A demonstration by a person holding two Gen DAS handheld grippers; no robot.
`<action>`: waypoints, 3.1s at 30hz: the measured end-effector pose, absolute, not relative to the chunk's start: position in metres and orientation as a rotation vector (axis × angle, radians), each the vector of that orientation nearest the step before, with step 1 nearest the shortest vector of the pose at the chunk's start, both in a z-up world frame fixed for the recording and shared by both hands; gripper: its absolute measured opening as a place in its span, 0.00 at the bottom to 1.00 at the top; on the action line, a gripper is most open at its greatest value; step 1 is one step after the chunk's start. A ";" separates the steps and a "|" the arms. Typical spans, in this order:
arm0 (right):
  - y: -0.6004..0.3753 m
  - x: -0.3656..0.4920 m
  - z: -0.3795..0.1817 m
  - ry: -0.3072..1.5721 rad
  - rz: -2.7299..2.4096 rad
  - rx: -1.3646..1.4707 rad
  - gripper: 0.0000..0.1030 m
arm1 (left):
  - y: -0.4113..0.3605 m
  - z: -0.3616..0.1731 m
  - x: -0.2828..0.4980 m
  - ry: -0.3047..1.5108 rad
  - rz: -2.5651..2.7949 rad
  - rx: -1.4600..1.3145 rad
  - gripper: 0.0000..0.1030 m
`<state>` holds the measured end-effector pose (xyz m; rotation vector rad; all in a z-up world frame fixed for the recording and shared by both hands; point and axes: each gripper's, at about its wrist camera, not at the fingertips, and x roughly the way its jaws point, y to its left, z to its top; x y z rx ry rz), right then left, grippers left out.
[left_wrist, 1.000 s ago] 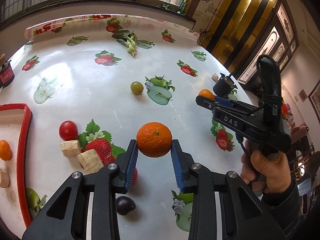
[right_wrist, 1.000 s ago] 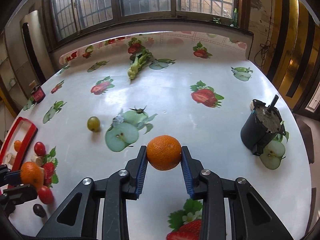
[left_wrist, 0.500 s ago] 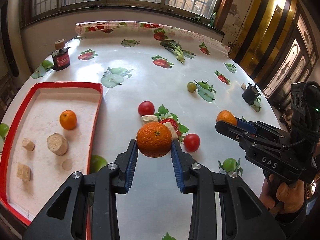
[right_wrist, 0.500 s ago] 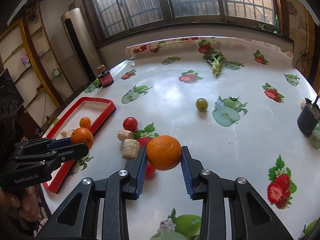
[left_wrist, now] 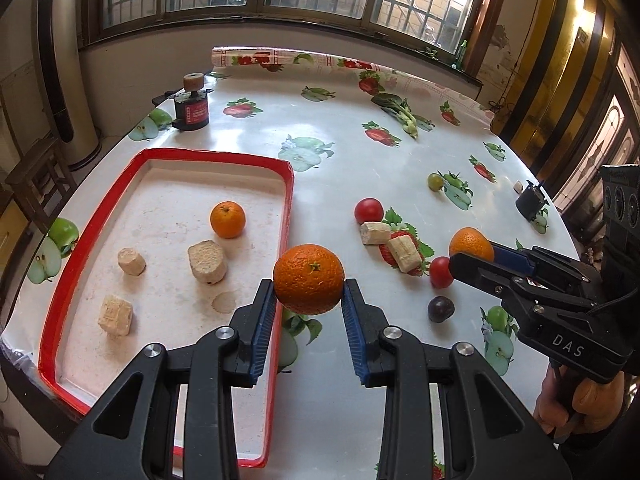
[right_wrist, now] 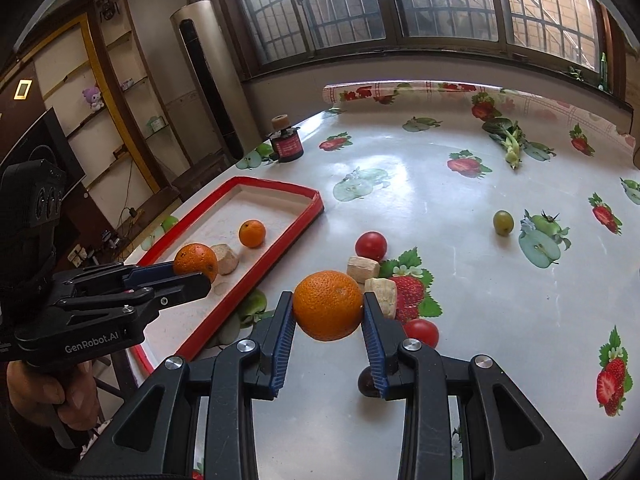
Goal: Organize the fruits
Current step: 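Carry both held oranges over the red tray, then lower both oranges into the tray and open both grippers, then move both grippers back toward the tomatoes and dark plum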
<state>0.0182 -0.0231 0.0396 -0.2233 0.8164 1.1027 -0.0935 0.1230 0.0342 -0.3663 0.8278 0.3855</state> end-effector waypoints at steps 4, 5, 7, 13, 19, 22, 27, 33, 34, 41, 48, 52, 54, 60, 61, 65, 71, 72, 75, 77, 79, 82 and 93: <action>-0.014 0.011 0.042 0.811 1.120 -0.235 0.33 | 0.131 0.033 -0.102 0.825 0.408 -0.371 0.30; -0.011 0.009 0.042 0.811 1.124 -0.238 0.33 | 0.133 0.033 -0.103 0.825 0.413 -0.373 0.30; -0.007 0.007 0.043 0.809 1.133 -0.243 0.33 | 0.136 0.032 -0.107 0.824 0.422 -0.372 0.30; 0.005 0.003 0.042 0.808 1.146 -0.252 0.33 | 0.146 0.029 -0.112 0.820 0.441 -0.380 0.30; 0.017 0.000 0.039 0.812 1.162 -0.266 0.33 | 0.158 0.027 -0.117 0.828 0.464 -0.374 0.30; 0.023 -0.001 0.038 0.814 1.169 -0.270 0.33 | 0.165 0.027 -0.118 0.832 0.478 -0.371 0.30; 0.036 -0.003 0.039 0.813 1.185 -0.279 0.33 | 0.178 0.024 -0.120 0.838 0.500 -0.369 0.30; 0.055 -0.004 0.041 0.808 1.204 -0.290 0.33 | 0.192 0.023 -0.120 0.841 0.517 -0.365 0.30; 0.058 -0.004 0.041 0.809 1.207 -0.291 0.33 | 0.194 0.023 -0.120 0.842 0.520 -0.366 0.30; 0.079 -0.004 0.038 0.814 1.227 -0.305 0.33 | 0.210 0.022 -0.119 0.845 0.538 -0.368 0.30; 0.098 0.002 0.035 0.822 1.238 -0.313 0.33 | 0.228 0.017 -0.116 0.858 0.545 -0.386 0.30; 0.115 0.012 0.032 0.842 1.239 -0.312 0.33 | 0.242 0.016 -0.109 0.862 0.549 -0.392 0.30; 0.125 0.016 0.031 0.845 1.238 -0.315 0.33 | 0.252 0.016 -0.104 0.863 0.555 -0.396 0.30; 0.165 0.033 0.020 0.878 1.224 -0.338 0.33 | 0.280 0.013 -0.080 0.885 0.570 -0.397 0.30; 0.171 0.035 0.017 0.887 1.223 -0.340 0.33 | 0.284 0.011 -0.077 0.892 0.575 -0.399 0.30; 0.192 0.045 0.001 0.921 1.200 -0.361 0.33 | 0.299 -0.002 -0.063 0.928 0.581 -0.424 0.30; 0.206 0.054 -0.021 0.969 1.171 -0.387 0.33 | 0.304 -0.022 -0.048 0.980 0.577 -0.431 0.30; 0.207 0.055 -0.024 0.972 1.169 -0.389 0.33 | 0.304 -0.024 -0.047 0.986 0.576 -0.433 0.30; 0.209 0.056 -0.028 0.975 1.162 -0.405 0.34 | 0.304 -0.030 -0.046 0.996 0.574 -0.442 0.31; 0.210 0.056 -0.031 0.980 1.161 -0.407 0.35 | 0.305 -0.030 -0.046 0.996 0.573 -0.449 0.31; 0.210 0.055 -0.033 0.982 1.158 -0.415 0.36 | 0.307 -0.030 -0.047 0.994 0.572 -0.465 0.31; 0.208 0.054 -0.032 0.976 1.159 -0.412 0.40 | 0.307 -0.029 -0.051 0.998 0.600 -0.461 0.38; 0.185 0.041 -0.002 0.907 1.184 -0.383 0.54 | 0.290 -0.005 -0.078 0.928 0.624 -0.458 0.48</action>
